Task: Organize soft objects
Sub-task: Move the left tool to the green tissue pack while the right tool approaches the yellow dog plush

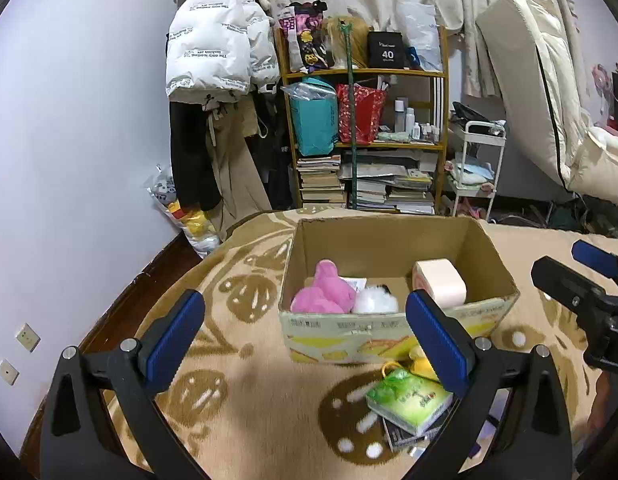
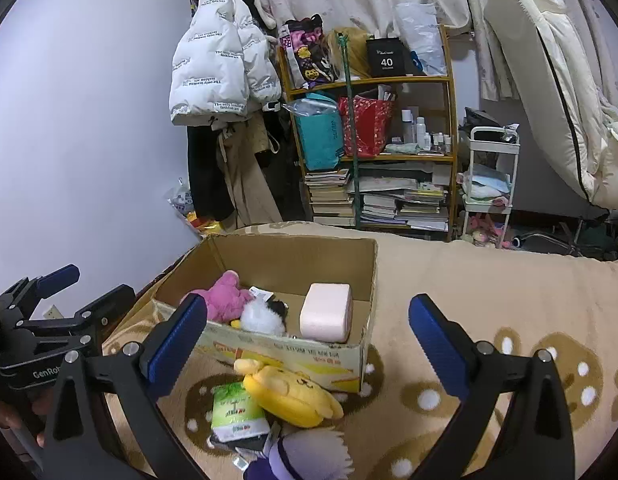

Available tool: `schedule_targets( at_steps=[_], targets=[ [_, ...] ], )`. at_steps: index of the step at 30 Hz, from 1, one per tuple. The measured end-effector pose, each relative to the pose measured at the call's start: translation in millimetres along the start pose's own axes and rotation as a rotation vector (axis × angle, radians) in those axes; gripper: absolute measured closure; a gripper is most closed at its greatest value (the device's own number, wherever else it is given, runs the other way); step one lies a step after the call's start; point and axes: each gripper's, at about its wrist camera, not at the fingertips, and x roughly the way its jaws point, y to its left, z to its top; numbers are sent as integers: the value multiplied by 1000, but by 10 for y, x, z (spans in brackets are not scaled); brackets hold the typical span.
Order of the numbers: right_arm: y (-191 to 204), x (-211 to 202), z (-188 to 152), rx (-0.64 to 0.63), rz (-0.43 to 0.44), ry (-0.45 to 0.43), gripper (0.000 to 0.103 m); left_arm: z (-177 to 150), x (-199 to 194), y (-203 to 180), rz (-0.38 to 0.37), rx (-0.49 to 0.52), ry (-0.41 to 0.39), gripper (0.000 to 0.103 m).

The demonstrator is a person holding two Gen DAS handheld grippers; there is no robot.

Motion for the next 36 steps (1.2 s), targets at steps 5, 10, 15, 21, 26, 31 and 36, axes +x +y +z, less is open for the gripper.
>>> schedule_targets(
  at_steps=[5, 10, 15, 21, 26, 31, 36],
  targets=[
    [8, -132, -32, -3, -11, 10, 0, -47, -115, -47, -6, 24, 13, 3],
    [20, -226, -85, -4, -14, 29, 0, -132, -200, -66, -16, 36, 43, 3],
    [13, -266, -146, -1, -18, 58, 0, -231, -201, -83, -45, 33, 99, 3],
    [-29, -184, -191, 24, -21, 102, 0, -319, -125, -155, -45, 63, 122, 3],
    [-98, -56, -212, 53, -22, 142, 0, -362, -3, -195, -74, 63, 141, 3],
    [-176, 127, -263, 95, -12, 212, 0, -409, 114, -274, -105, 66, 153, 3],
    [-264, 319, -323, 146, -1, 288, 0, -472, 264, -317, -148, 50, 185, 3]
  ],
)
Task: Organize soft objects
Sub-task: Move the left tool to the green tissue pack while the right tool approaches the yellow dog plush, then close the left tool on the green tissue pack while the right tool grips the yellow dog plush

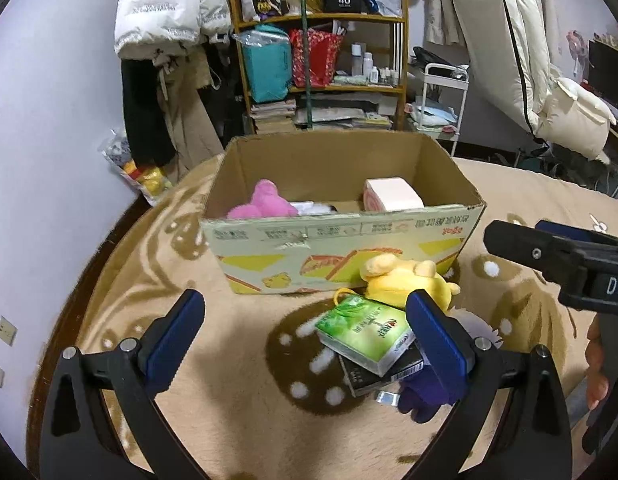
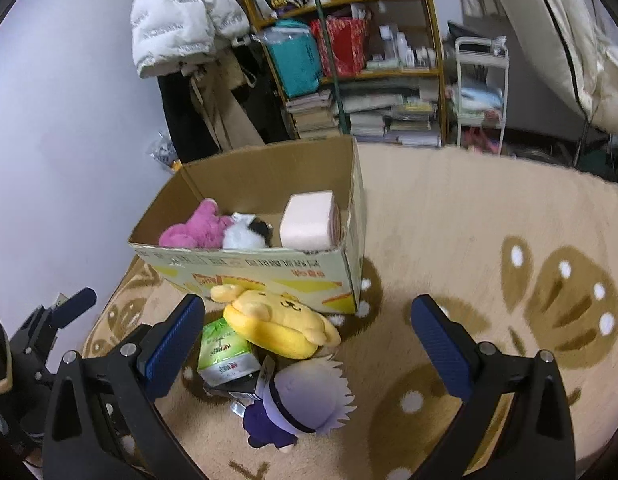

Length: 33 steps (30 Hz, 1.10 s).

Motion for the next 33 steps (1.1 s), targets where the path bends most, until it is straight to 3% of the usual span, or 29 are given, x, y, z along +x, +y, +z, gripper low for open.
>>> schedule_targets(
  at_steps=[33],
  targets=[
    [-104, 769, 50, 55, 13, 233, 0, -125, 783, -178, -201, -31, 183, 3]
  ],
)
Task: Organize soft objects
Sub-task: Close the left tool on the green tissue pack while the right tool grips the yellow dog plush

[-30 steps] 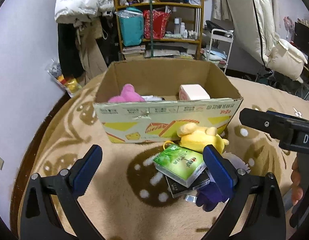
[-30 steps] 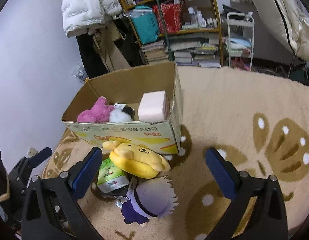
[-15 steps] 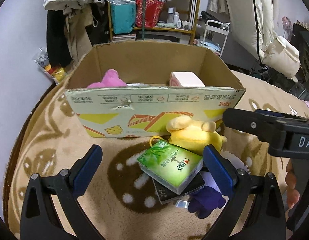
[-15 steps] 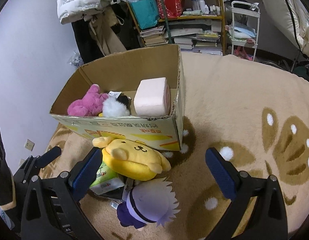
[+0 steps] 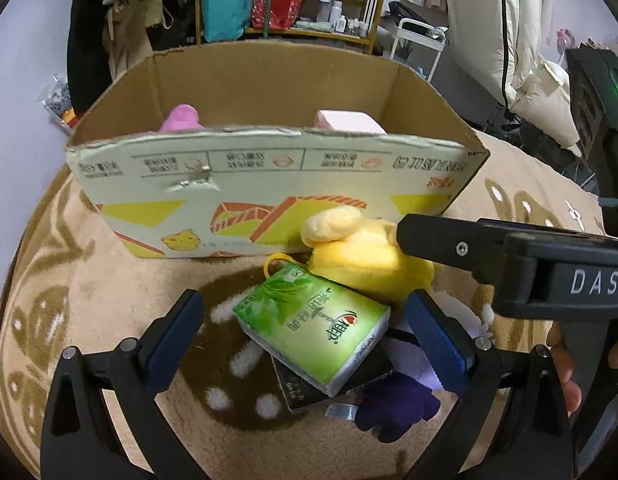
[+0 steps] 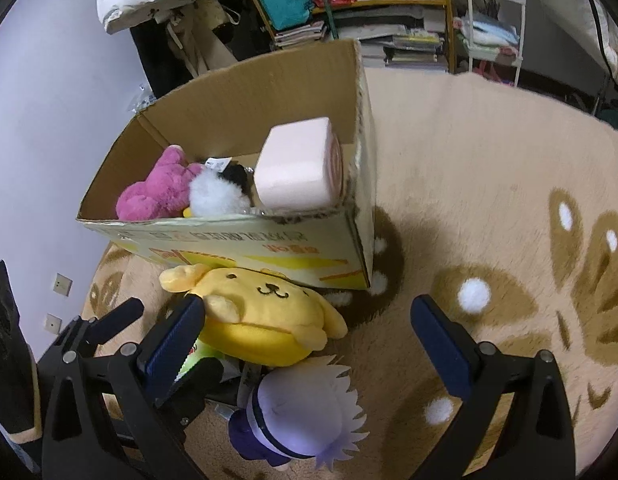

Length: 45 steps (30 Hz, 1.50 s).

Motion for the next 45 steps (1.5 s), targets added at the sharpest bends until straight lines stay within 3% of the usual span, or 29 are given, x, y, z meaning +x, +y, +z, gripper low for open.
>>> schedule_targets(
  at_steps=[21, 28, 35, 38, 45],
  targets=[
    [-8, 71, 17, 7, 22, 27, 0, -18, 152, 33, 9, -32, 66, 3],
    [-4, 73, 2, -1, 15, 19, 0, -40, 149, 144, -54, -72, 65, 4],
    [65, 108, -46, -16, 48, 32, 0, -78, 166, 221, -53, -93, 101, 14],
    [130, 150, -69, -37, 63, 51, 0, -95, 141, 191, -66, -82, 107, 23],
    [183, 333, -78, -21, 112, 86, 0, -130, 108, 184, -59, -87, 114, 26]
  ],
)
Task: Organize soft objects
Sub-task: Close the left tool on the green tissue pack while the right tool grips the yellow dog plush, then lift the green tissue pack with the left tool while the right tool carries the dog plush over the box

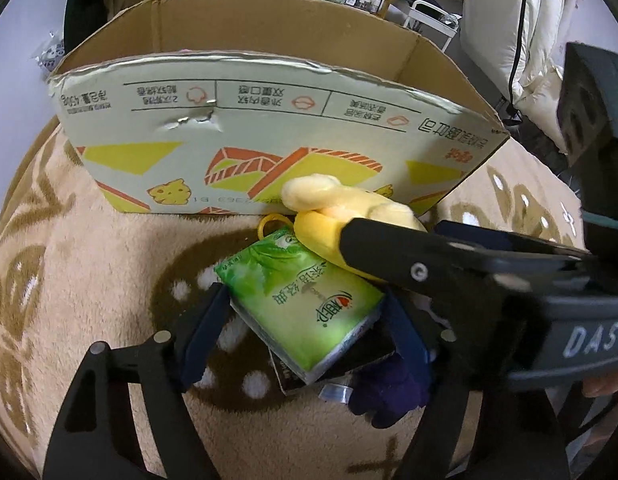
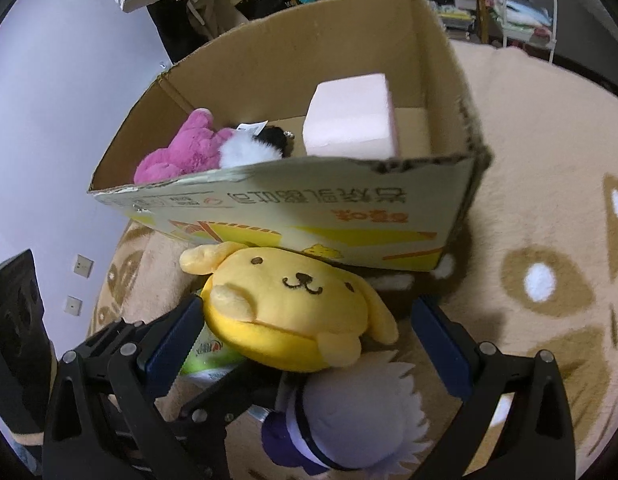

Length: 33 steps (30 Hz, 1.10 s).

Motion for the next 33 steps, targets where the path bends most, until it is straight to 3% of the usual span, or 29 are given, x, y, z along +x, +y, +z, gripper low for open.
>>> schedule_targets(
  at_steps=[5, 10, 14, 21, 33],
  targets=[
    [-83, 115, -10, 64, 75, 37, 0, 15, -17, -4, 2, 2, 7, 29],
    [-50, 131, -11, 50, 77, 30, 0, 25, -66, 23, 6, -5, 12, 30],
    [2, 166, -24, 53, 116, 46, 11, 35, -106, 35, 20, 3, 10, 31],
    [68, 48, -40, 9, 68, 1, 18, 65, -168, 32, 30, 5, -9, 32],
    [153, -379, -131, -51, -53, -128, 18, -11, -511, 144, 130, 5, -126, 33]
  ],
)
